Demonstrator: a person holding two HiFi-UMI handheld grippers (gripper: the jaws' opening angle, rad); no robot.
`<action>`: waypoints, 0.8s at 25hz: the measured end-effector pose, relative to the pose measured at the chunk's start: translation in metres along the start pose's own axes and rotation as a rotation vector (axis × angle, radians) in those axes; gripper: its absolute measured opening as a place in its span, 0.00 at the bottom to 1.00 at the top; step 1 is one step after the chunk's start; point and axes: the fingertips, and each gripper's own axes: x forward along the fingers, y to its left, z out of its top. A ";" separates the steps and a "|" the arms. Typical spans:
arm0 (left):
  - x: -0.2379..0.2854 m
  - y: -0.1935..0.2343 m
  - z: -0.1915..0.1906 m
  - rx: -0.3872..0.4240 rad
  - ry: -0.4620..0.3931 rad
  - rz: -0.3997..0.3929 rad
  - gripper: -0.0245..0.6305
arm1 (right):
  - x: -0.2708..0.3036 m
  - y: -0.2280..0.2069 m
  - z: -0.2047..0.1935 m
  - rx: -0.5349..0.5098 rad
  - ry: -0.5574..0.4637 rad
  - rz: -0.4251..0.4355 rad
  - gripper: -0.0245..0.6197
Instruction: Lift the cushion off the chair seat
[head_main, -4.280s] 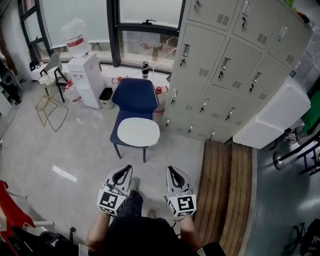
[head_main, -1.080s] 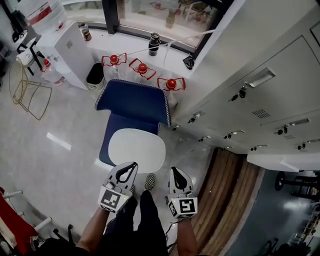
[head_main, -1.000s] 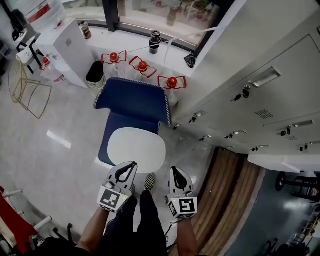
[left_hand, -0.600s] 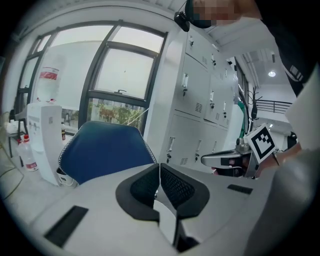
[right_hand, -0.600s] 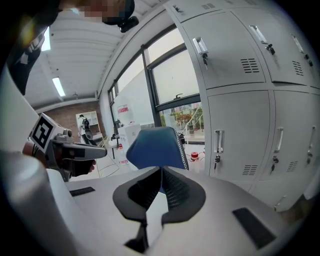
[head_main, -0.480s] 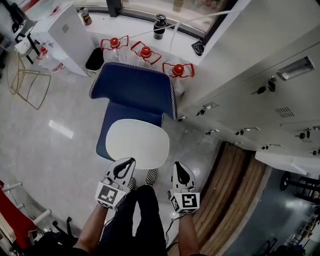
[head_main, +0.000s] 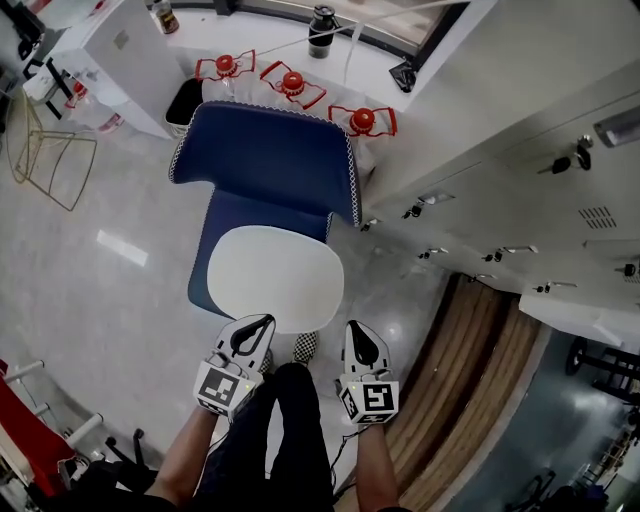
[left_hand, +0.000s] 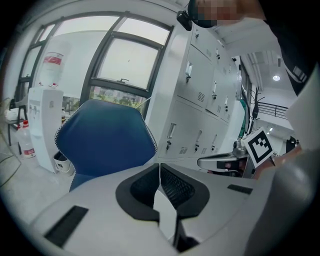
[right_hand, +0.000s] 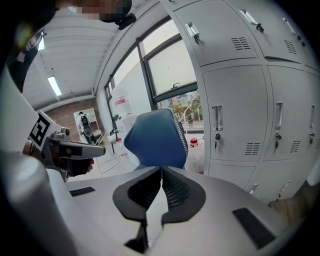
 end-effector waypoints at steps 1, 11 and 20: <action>0.002 0.001 -0.004 -0.002 0.003 0.000 0.07 | 0.002 -0.002 -0.004 0.000 0.003 -0.001 0.08; 0.031 0.014 -0.058 -0.002 0.006 -0.002 0.07 | 0.030 -0.021 -0.062 0.015 0.031 0.012 0.08; 0.051 0.028 -0.106 0.004 0.073 0.010 0.07 | 0.059 -0.037 -0.116 0.035 0.058 0.027 0.08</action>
